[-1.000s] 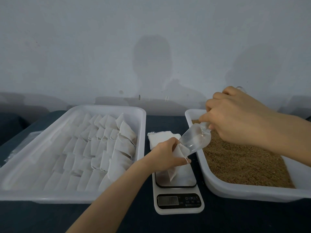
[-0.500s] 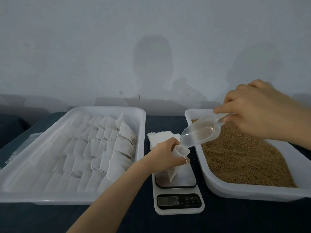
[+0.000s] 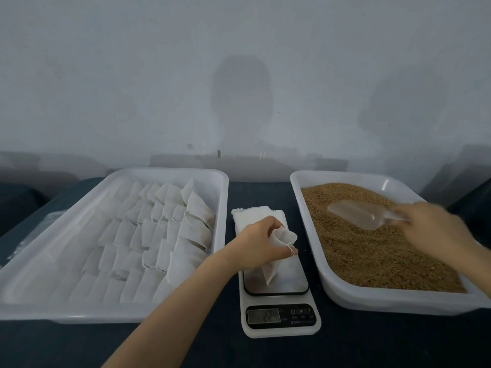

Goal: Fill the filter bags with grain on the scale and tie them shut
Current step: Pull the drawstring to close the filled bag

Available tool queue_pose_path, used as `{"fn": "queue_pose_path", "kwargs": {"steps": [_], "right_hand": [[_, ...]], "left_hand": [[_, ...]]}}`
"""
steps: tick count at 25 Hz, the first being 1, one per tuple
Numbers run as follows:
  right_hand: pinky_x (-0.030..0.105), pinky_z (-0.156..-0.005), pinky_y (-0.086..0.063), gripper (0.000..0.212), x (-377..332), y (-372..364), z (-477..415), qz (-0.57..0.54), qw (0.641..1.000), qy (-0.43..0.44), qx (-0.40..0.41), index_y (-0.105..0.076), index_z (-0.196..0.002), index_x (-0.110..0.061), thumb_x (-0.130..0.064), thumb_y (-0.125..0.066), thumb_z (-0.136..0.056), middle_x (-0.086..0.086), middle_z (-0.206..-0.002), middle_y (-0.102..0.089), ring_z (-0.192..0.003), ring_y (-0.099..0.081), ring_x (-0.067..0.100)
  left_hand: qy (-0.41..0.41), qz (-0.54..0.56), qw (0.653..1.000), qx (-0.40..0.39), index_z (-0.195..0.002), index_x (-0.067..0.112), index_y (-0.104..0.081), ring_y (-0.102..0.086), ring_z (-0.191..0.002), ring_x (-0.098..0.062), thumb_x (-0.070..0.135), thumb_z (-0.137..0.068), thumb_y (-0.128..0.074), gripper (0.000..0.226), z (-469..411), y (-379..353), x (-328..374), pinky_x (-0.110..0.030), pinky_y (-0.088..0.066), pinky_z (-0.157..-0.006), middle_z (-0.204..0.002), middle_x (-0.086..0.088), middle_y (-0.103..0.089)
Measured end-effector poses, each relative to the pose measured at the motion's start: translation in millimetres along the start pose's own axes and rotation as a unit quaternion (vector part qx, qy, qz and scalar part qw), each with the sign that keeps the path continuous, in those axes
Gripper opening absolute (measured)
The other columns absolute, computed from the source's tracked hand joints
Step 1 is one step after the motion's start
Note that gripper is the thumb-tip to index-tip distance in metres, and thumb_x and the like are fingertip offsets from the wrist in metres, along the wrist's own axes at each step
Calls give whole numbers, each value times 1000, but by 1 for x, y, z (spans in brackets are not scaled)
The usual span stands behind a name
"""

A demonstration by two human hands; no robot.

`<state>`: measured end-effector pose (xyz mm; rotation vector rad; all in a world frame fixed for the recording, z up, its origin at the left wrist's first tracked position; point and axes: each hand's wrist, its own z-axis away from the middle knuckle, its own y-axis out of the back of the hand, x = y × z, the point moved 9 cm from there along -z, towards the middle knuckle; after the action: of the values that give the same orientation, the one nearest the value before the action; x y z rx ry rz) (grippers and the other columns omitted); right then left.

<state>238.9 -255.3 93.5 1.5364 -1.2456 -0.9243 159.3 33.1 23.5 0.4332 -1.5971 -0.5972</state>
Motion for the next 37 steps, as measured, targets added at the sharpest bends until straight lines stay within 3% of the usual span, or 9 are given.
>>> {"fn": "queue_pose_path", "kwargs": {"steps": [4, 8, 12, 15, 22, 26, 29, 33, 37], "right_hand": [[26, -56, -47, 16, 6, -46, 6, -30, 995, -41, -83, -67, -101, -29, -27, -54, -92, -11, -76, -61, -64, -57, 5], [38, -92, -43, 21, -14, -43, 14, 44, 997, -29, -54, -64, -108, -32, -35, -49, -94, -9, -94, -61, -85, -56, 11], [10, -59, -45, 29, -120, -1, 46, -219, 970, 96, -34, -60, -110, -36, -48, -49, -86, -22, -85, -57, -71, -58, -7], [14, -62, -49, 33, -187, 1, 69, -263, 946, 170, -85, -55, -107, -44, -61, -44, -82, -17, -82, -64, -72, -60, -4], [20, -69, -43, 13, -196, -5, 57, -296, 937, 176, -51, -70, -87, -13, -22, -61, -90, -1, -81, -65, -75, -58, 10], [13, -75, -39, 10, -192, -1, 50, -311, 928, 205, -29, -72, -90, -12, -15, -63, -89, -3, -86, -66, -82, -55, 6], [18, -77, -42, 9, -193, 3, 49, -320, 919, 231, -13, -72, -87, -9, -11, -63, -87, -1, -85, -66, -83, -57, 9], [21, -78, -44, 9, -191, 8, 46, -337, 910, 240, 12, -73, -87, -7, -8, -65, -86, 0, -84, -68, -84, -59, 12], [18, -76, -44, 10, -185, 12, 44, -358, 902, 238, 40, -74, -89, -7, -6, -66, -84, 1, -84, -68, -83, -59, 12]], "left_hand": [[3, 6, 1000, -5, -110, 34, -46, -58, -90, -10, 49, -79, -71, 43, -1, 0, 0, -16, -46, -68, -105, 10, -56], [10, -2, 1000, -13, -111, 35, -44, -58, -90, -10, 49, -80, -71, 43, -1, -2, -1, -16, -46, -68, -107, 10, -55], [10, -6, 1000, -12, -111, 34, -45, -58, -89, -10, 48, -79, -72, 43, -2, -1, 1, -15, -45, -67, -104, 11, -55], [-9, -21, 1000, -11, -112, 27, -48, -57, -92, -11, 40, -80, -73, 43, -3, -1, 4, -20, -48, -77, -104, 8, -57], [48, 24, 993, -107, -125, 20, -51, -57, -111, -10, 25, -84, -73, 47, 3, 2, -13, -28, -47, -98, -119, 7, -59], [28, 96, 995, -6, -111, 26, -60, -62, -104, -5, 10, -94, -57, 23, 0, 29, -11, -16, -49, -84, -103, 12, -65], [16, 52, 998, 30, -107, 22, -67, -63, -93, -1, 13, -90, -65, 19, 0, 32, -7, -16, -50, -85, -103, 7, -68], [12, -22, 998, 62, -80, 26, -65, -59, -69, 6, 23, -84, -73, 9, 2, 37, -5, -4, -40, -61, -77, 17, -63], [22, -25, 994, 102, -78, 24, -66, -60, -64, 10, 20, -85, -72, 10, 7, 55, -9, 0, -40, -58, -75, 17, -63]]}}
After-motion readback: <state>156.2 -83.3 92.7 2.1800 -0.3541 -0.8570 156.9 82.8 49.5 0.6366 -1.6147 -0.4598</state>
